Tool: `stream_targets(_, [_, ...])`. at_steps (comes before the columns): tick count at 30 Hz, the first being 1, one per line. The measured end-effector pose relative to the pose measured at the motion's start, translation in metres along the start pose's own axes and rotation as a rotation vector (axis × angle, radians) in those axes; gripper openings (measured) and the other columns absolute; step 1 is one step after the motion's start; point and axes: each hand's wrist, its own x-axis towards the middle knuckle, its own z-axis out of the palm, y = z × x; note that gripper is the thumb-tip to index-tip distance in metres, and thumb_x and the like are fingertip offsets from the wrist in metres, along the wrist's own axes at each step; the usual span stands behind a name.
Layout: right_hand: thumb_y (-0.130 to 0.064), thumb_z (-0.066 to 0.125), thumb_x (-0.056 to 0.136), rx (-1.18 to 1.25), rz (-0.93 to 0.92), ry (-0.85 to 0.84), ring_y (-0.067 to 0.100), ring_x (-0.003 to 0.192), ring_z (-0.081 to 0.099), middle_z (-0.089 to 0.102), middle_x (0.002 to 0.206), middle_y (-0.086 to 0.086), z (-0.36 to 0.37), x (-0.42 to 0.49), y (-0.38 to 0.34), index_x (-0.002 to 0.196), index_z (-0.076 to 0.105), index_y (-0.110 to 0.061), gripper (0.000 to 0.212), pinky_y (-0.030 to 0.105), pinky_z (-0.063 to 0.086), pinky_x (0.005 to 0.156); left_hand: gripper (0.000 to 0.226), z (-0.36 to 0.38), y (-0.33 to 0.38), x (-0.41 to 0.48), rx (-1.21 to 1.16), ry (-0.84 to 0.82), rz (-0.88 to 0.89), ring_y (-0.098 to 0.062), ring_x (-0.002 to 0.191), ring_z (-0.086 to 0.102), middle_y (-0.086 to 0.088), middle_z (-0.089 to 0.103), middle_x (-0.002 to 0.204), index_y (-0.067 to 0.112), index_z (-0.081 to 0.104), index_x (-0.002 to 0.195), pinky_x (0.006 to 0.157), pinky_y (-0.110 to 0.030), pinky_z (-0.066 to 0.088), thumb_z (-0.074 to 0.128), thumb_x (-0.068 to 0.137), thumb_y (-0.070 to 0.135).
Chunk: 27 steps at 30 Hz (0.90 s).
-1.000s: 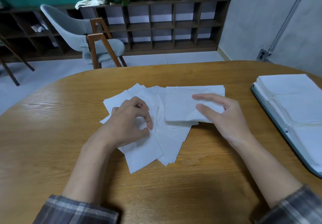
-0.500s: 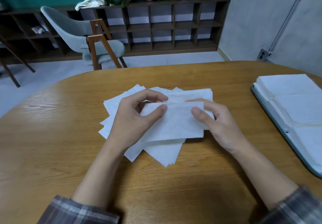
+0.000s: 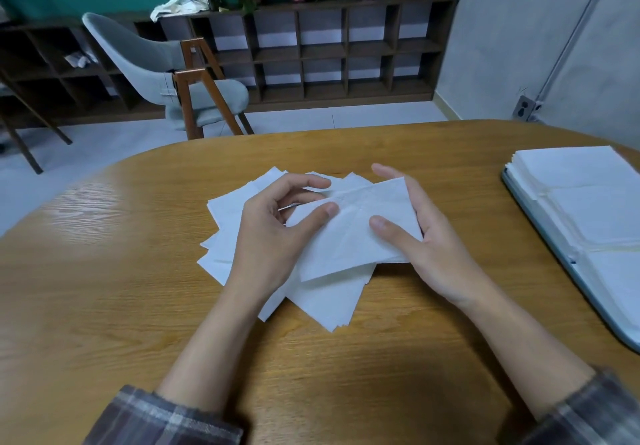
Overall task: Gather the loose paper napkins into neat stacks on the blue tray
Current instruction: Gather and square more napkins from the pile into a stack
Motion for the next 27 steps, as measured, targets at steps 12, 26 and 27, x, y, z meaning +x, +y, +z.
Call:
stream_targets(12, [-0.028, 0.069, 0.097, 0.029, -0.019, -0.001, 0.005, 0.127, 0.061, 0.062, 0.138, -0.019, 0.000, 0.000, 0.001, 0.151, 0.043, -0.049, 0.063, 0.020, 0.050, 0.100, 0.028, -0.001, 0.000, 0.000, 0.042, 0.023, 0.030, -0.009, 0.100, 0.075, 0.017, 0.078, 0.106, 0.025, 0.074, 0.104, 0.091, -0.031, 0.057, 0.087, 0.085, 0.009])
stream_targets(26, [-0.017, 0.066, 0.095, 0.428, 0.062, 0.101, 0.026, 0.128, 0.065, 0.065, 0.141, -0.001, -0.010, 0.004, 0.000, 0.146, 0.047, -0.057, 0.068, 0.047, 0.055, 0.102, 0.054, 0.006, 0.001, -0.004, -0.194, -0.072, -0.330, -0.004, 0.124, 0.064, 0.014, 0.066, 0.134, 0.055, 0.058, 0.132, 0.111, -0.041, 0.051, 0.060, 0.084, 0.081])
stream_targets(27, [-0.017, 0.066, 0.098, 0.285, 0.039, 0.109, 0.019, 0.136, 0.059, 0.060, 0.147, -0.010, -0.009, 0.005, 0.003, 0.148, 0.043, -0.057, 0.068, 0.043, 0.050, 0.110, 0.056, 0.007, 0.000, -0.004, -0.235, -0.119, -0.345, -0.008, 0.127, 0.064, 0.016, 0.065, 0.137, 0.058, 0.058, 0.131, 0.113, -0.047, 0.049, 0.057, 0.082, 0.084])
